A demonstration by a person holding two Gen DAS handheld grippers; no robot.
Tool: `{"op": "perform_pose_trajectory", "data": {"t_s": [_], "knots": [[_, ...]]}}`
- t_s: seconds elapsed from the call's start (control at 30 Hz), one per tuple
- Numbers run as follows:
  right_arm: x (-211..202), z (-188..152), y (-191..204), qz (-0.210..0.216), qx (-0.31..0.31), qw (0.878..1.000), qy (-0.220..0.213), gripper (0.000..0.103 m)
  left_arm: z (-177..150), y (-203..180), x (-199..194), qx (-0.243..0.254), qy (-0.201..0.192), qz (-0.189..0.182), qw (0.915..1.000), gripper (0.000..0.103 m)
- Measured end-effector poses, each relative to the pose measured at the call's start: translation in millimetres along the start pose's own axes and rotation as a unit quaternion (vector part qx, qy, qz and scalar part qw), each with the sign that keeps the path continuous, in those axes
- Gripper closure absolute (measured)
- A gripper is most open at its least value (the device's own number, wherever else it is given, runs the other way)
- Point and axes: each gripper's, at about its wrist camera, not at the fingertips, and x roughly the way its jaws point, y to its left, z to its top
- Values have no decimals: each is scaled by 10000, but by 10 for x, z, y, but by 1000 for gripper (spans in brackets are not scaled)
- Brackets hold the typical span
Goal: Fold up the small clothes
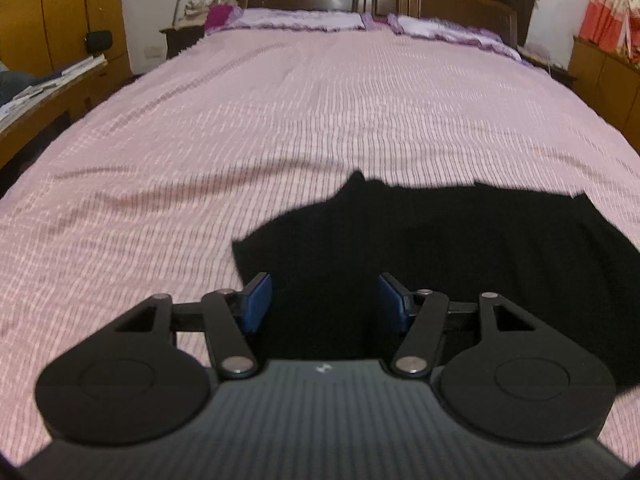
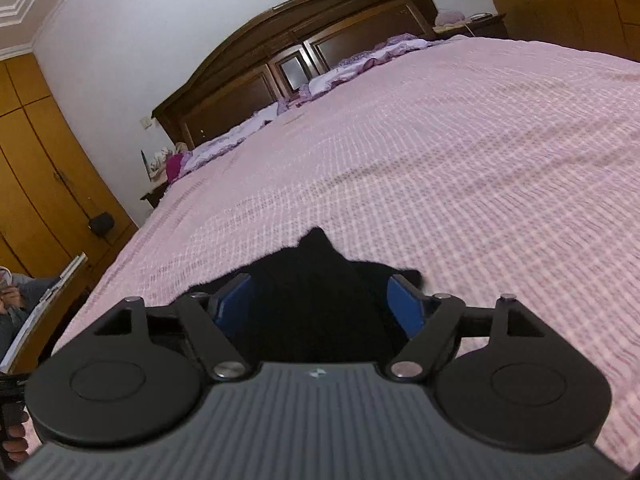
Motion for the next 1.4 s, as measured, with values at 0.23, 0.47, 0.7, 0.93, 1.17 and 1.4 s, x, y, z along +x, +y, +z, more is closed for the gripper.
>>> {"op": "perform_pose_trajectory", "data": {"t_s": [0.23,0.47,0.7,0.93,1.17,1.4], "knots": [[-182,-205,-175,-148,62,9994,309,20,-258,-84,-193,7,294,-206,9994,43],[-105,-403,-334,308,592,9941,853,20,-401,-207,-315,173,511,-249,9982,42],[-86,-552,-198,496,391,9942,871,18,-538,-316,-349,332,646,-228,9971,27],[-70,-566,-233,753,677,9916,800,15,-652,-439,-344,493,658,-165,9965,25],[-63,-567,-304,1028,1084,9866,662,22,-775,-533,-282,553,850,-170,9947,6],[-53,-610,-508,1075,1736,9772,584,61,-811,-559,-332,645,846,-131,9942,6]]}}
